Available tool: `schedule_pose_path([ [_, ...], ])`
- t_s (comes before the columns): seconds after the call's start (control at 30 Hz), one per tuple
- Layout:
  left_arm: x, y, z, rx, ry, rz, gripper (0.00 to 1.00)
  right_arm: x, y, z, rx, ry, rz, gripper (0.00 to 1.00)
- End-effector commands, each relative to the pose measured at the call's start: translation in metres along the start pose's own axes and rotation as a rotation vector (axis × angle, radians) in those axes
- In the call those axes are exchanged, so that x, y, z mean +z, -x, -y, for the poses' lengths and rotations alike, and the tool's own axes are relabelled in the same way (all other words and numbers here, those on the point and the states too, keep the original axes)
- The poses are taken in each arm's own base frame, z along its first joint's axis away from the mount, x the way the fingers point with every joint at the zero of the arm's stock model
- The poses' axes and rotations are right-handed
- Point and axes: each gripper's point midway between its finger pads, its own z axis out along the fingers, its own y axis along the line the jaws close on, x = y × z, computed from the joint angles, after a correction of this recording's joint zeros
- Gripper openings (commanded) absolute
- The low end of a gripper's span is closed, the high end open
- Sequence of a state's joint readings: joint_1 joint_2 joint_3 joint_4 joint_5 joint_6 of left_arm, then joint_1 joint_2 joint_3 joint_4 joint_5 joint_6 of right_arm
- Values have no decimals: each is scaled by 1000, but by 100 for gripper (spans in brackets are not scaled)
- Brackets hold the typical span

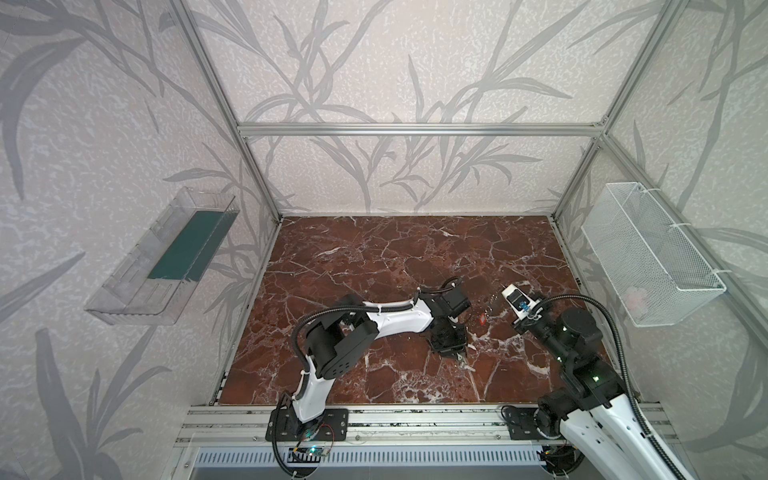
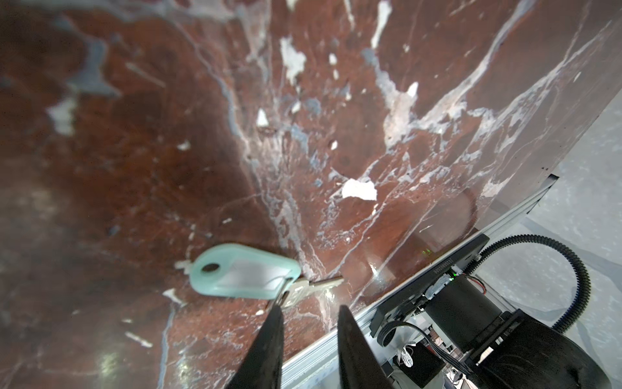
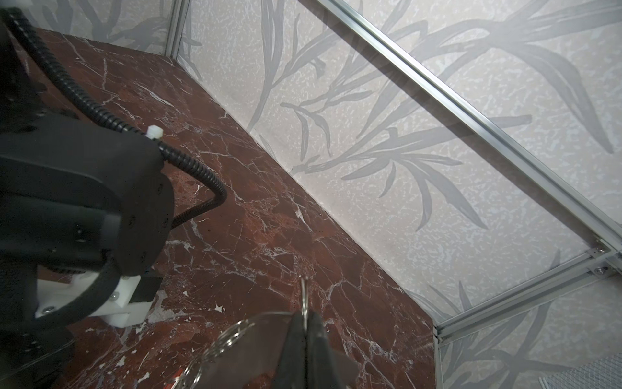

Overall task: Put the keys on the keyring
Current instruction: 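Lower the left gripper onto the blue-tagged key and grasp its ring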

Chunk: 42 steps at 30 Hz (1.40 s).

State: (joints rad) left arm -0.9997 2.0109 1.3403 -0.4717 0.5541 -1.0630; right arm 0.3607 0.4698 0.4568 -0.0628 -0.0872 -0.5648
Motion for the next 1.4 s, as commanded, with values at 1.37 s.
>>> schedule_pose_path([
  [1.37, 9, -12, -18, -47, 120, -29, 23, 2, -3, -11, -15, 35, 30, 0],
])
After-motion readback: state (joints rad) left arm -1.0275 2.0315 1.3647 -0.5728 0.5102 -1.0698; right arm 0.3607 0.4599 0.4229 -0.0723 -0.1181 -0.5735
